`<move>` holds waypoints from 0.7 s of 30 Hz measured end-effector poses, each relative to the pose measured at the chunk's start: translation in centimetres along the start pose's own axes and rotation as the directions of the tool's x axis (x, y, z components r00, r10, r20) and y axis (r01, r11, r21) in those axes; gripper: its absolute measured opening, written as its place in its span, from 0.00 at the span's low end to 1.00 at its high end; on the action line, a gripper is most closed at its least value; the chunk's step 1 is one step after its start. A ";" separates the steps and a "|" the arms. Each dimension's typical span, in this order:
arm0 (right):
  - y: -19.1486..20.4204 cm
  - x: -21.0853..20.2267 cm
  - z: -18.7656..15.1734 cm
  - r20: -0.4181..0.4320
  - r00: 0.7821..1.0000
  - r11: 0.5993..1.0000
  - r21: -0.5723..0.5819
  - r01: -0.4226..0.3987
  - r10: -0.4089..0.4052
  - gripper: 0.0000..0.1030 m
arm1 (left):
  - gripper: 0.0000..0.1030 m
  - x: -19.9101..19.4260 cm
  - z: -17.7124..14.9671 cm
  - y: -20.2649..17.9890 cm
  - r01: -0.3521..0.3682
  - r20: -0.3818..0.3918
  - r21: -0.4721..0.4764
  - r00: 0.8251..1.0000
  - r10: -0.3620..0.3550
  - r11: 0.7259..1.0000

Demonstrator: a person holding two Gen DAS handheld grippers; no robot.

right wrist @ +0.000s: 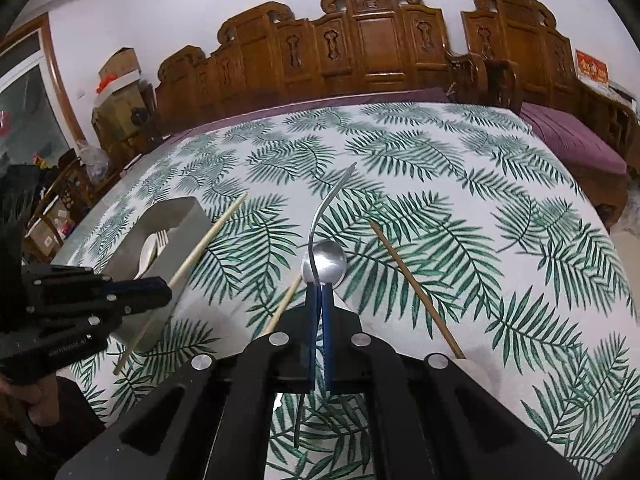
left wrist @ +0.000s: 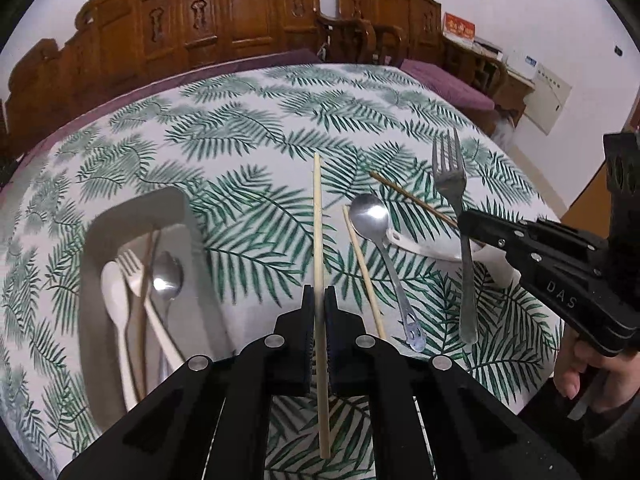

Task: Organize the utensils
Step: 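Carry the chopstick into the tray and open the left tool while the right tool carries the fork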

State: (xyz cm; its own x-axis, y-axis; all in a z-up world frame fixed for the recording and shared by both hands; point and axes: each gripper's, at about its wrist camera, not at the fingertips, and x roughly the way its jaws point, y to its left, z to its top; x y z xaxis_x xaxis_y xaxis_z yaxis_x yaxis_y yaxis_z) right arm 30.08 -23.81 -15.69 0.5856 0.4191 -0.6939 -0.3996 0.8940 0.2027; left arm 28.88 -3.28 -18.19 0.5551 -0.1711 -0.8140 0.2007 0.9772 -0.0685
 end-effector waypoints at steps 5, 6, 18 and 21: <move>1.1 -0.7 0.9 0.010 1.000 1.000 -0.020 -0.008 0.008 0.03 | 0.04 -1.7 0.3 1.8 -0.005 0.032 -0.029 0.999 0.006 1.000; 1.4 -0.9 1.1 0.014 1.000 1.000 -0.024 -0.011 0.011 0.03 | 0.04 -2.0 0.4 2.3 -0.008 0.038 -0.034 0.999 0.009 0.999; 5.4 -2.0 4.4 0.046 0.997 0.993 -0.099 -0.064 0.069 0.03 | 0.04 -2.6 -0.2 8.2 -0.065 0.035 -0.103 0.997 0.069 0.993; 6.3 -1.8 4.9 0.042 0.996 0.991 -0.114 -0.073 0.078 0.03 | 0.04 -1.6 -0.9 9.5 -0.071 0.007 -0.119 0.997 0.072 0.990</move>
State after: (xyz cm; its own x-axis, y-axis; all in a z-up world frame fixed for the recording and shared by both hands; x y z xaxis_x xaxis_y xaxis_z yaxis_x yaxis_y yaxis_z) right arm 29.95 -18.13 -9.79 0.5818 0.4942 -0.6460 -0.5195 0.8369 0.1724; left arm 29.18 6.36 -18.04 0.5742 -0.1009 -0.8125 0.0638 0.9949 -0.0785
